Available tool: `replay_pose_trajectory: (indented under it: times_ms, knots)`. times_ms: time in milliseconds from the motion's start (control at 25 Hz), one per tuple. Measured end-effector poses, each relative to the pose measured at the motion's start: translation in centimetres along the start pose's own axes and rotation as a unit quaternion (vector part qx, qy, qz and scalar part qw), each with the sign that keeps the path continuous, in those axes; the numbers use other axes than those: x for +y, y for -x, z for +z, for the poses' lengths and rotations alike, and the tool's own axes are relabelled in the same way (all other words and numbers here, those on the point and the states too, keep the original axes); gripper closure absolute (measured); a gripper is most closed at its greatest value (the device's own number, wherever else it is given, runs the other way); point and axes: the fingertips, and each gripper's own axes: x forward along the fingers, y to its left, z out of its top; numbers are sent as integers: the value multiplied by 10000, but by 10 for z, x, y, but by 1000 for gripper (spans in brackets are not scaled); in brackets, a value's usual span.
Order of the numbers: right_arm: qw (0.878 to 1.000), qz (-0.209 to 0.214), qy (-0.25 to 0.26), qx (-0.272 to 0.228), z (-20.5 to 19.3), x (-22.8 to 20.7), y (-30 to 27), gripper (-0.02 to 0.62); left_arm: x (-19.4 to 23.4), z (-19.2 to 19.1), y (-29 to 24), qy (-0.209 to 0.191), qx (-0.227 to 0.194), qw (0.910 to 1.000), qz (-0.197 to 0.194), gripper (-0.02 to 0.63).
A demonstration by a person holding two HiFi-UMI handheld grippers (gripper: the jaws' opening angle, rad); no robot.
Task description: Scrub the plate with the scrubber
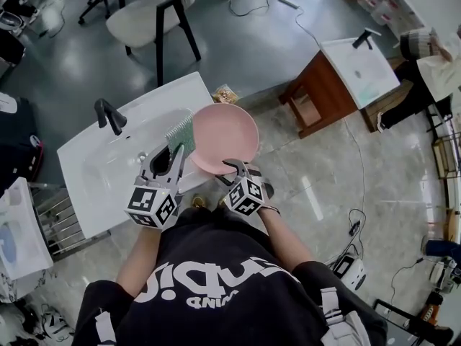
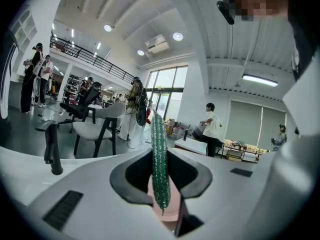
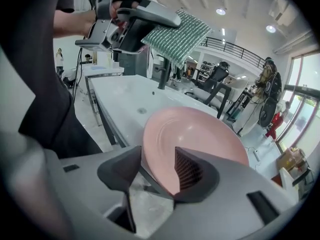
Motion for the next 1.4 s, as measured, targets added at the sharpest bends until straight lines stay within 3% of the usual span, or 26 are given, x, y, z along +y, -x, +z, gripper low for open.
replay_pose_trajectory:
  times_ms: [360, 520, 880, 1120, 1240, 1400]
  knots:
    - [9980, 57, 521, 346, -2, 2, -9, 428, 5, 2, 0, 101, -67, 9999, -3, 517]
    - [9970, 270, 649, 338, 1, 11, -8, 548, 6, 2, 3, 136, -105, 9999, 18, 517]
    - [9959, 421, 780, 169, 16, 9, -2, 566, 10, 6, 4, 191, -164, 9997, 72, 517]
    - [9983, 483, 227, -241, 41, -1, 13, 569, 15, 8, 7, 209, -180, 9996, 102, 517]
    - [9957, 605, -407, -565, 57, -10, 27, 569, 16, 7, 7, 205, -183, 9996, 93, 517]
    - [9821, 723, -1322, -1132, 78, -24, 43, 569, 16, 3, 6, 190, -134, 9997, 47, 517]
